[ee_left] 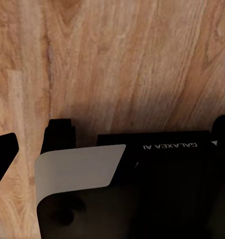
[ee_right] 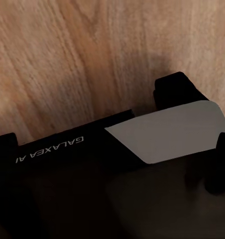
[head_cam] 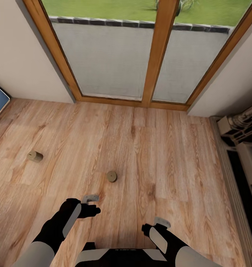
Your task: Place each of the two pumpkins and all three candles from the living room inside a cabinet in the living room (use any cabinet), then make sure every cabinet is closed, and position the cauldron so it is next to a table in the living room.
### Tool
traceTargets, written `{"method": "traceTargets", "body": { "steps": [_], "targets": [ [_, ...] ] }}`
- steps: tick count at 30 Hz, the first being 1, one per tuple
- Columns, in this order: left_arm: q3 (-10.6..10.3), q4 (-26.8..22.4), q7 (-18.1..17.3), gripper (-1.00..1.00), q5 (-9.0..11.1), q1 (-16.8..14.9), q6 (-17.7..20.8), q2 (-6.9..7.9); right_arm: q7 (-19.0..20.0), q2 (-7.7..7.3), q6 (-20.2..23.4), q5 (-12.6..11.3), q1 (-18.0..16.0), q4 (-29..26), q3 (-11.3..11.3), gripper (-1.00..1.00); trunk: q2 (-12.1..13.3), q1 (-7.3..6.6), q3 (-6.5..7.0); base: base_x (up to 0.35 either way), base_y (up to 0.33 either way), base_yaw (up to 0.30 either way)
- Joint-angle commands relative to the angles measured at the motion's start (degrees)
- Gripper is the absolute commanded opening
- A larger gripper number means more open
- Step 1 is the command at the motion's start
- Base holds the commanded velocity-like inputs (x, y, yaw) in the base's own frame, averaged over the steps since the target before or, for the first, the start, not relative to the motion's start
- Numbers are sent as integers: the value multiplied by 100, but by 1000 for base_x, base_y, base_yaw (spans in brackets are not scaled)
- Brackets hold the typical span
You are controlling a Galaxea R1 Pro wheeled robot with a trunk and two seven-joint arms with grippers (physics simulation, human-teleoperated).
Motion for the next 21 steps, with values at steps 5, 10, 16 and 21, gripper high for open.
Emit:
{"method": "traceTargets", "body": {
  "steps": [5, 10, 16, 21],
  "targets": [
    [-23, -7, 50, 100, 47, -2, -1, 4, -42, -5, -566, -31, -3, -5, 58, 100, -2, 0, -3, 1, 0, 0],
    [-25, -11, 53, 100, 48, -2, -23, 4, -42, -5, -968, 2, -3, 2, 59, 100, -2, 0, -3, 0, 0, 0],
    [-27, -15, 54, 100, 47, -2, -90, 4, -42, -5, -1105, 28, -3, 6, 64, 100, -2, 0, -3, 0, 0, 0],
    [-28, -15, 54, 100, 48, -2, -249, 4, -42, -5, -1199, 39, -3, 7, 67, 100, -2, 0, 19, 0, 0, 0]
  ]
}}
